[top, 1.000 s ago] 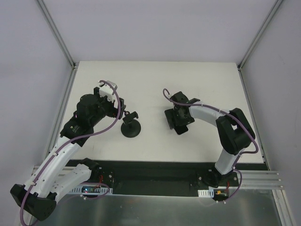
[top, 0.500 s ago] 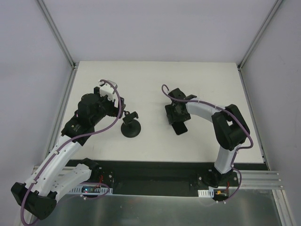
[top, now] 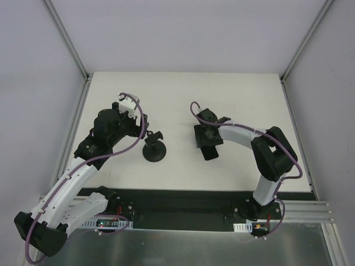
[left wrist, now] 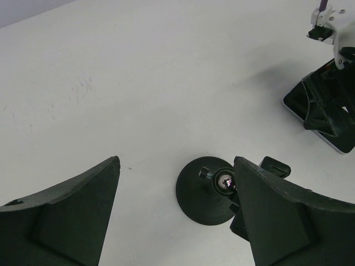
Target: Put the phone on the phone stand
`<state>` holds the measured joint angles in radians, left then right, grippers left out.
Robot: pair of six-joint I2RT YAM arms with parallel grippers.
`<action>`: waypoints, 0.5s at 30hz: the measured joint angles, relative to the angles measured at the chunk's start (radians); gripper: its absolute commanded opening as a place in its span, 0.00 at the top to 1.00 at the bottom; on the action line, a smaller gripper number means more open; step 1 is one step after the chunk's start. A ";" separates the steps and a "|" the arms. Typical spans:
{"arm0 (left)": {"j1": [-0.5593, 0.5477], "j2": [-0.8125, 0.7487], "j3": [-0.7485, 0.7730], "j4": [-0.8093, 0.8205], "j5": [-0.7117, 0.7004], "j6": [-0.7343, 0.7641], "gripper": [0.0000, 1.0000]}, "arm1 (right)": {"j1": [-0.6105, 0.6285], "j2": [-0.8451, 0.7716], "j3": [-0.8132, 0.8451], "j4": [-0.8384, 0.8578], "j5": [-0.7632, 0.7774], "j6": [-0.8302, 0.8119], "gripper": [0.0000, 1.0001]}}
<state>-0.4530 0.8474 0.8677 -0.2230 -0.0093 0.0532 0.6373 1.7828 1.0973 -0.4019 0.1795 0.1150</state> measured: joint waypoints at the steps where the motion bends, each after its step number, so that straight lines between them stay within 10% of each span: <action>1: 0.000 0.005 0.000 0.000 0.000 -0.002 0.18 | 0.002 -0.002 0.000 0.000 0.001 0.006 0.75; 15: -0.066 -0.028 -0.024 0.019 0.034 -0.034 0.19 | 0.033 -0.158 -0.200 0.115 0.021 0.065 0.99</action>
<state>-0.5194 0.8196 0.8440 -0.2035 0.0250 0.0189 0.6704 1.6249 0.8970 -0.2871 0.2005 0.1799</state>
